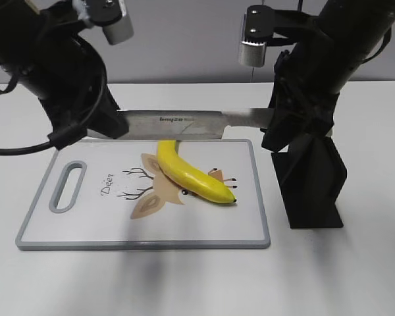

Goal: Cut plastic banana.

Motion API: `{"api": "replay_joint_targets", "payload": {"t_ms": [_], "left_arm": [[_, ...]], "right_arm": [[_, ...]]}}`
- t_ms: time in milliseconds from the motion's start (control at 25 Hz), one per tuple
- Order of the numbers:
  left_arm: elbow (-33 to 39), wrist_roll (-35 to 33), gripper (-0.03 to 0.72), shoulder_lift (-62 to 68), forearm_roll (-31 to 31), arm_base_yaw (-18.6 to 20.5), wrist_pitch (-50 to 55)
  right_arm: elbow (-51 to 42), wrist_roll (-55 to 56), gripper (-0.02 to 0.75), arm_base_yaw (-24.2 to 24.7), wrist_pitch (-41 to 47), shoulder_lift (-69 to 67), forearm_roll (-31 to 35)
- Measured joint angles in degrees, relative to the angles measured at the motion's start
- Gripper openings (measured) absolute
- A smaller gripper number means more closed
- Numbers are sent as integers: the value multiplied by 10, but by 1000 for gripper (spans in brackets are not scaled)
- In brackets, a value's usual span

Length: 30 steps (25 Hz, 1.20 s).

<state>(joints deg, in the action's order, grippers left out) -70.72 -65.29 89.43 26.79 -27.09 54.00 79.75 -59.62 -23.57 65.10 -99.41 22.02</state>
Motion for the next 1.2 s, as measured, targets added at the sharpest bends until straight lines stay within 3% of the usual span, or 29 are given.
{"api": "replay_joint_targets", "payload": {"t_ms": [120, 240, 320, 640, 960, 1200], "left_arm": [[0, 11, 247, -2, 0, 3, -27], [0, 35, 523, -3, -2, 8, -46], [0, 51, 635, -5, -1, 8, -63], [0, 132, 649, -50, -2, 16, -159], [0, 239, 623, -99, -17, 90, -148], [0, 346, 601, -138, -106, 122, -87]], "right_arm": [[0, 1, 201, 2, 5, 0, -8], [-2, 11, 177, 6, 4, 0, -26], [-2, 17, 177, 6, 2, 0, -32], [-2, 81, 177, 8, 2, 6, -37], [-2, 200, 177, 8, 1, 56, -41], [-11, 296, 177, 8, -4, 93, -42]]}}
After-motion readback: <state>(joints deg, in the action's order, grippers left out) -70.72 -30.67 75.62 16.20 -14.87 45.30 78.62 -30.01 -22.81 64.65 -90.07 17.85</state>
